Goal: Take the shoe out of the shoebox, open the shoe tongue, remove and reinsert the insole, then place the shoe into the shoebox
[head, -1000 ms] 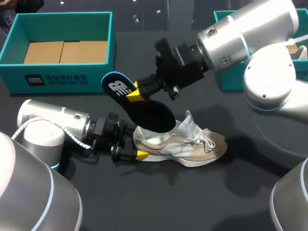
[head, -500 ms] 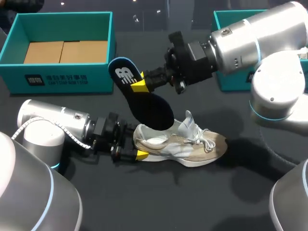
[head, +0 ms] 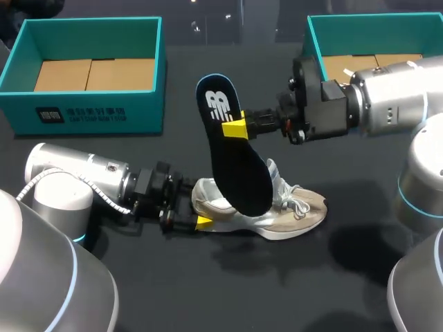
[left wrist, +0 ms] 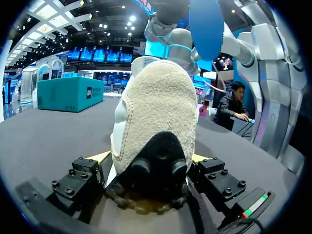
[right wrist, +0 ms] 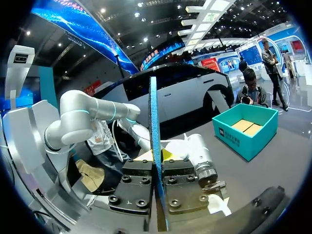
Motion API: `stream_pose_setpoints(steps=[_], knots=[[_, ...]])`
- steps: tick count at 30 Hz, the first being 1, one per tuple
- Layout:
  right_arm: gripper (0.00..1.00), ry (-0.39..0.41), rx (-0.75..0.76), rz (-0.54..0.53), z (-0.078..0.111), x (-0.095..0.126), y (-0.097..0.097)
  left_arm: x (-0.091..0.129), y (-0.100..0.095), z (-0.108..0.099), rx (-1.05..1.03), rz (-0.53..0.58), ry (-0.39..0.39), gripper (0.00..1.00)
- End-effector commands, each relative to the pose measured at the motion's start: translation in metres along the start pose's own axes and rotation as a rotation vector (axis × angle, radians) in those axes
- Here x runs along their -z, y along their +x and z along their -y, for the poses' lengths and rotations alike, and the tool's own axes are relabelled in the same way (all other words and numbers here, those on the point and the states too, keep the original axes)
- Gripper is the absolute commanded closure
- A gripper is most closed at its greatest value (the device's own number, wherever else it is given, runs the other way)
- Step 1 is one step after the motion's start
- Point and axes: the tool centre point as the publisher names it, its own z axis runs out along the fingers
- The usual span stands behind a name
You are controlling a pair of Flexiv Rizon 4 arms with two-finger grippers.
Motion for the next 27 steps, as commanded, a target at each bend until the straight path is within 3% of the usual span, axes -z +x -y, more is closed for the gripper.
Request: stream_pose_setpoints(steps=[1,10,17,27], knots=[[1.00,-0.002,-0.002,0.047,0.005,0.009,0.011,-0.003,-0.003,-0.003,0.000,0.000,0.000,1.00],[1.00,-0.002,-0.002,0.047,0.005,0.009,0.011,-0.003,-0.003,-0.003,0.000,0.000,0.000,1.00],[1.00,-0.132,-0.020,0.014,0.006,0.033,0.022,-0.003,-0.003,-0.003,0.000,0.000,0.000,1.00],[1.00,-0.147,-0.068,0.018,0.007,0.053,0.030,-0.003,-0.003,-0.003,0.000,0.000,0.000,1.00]])
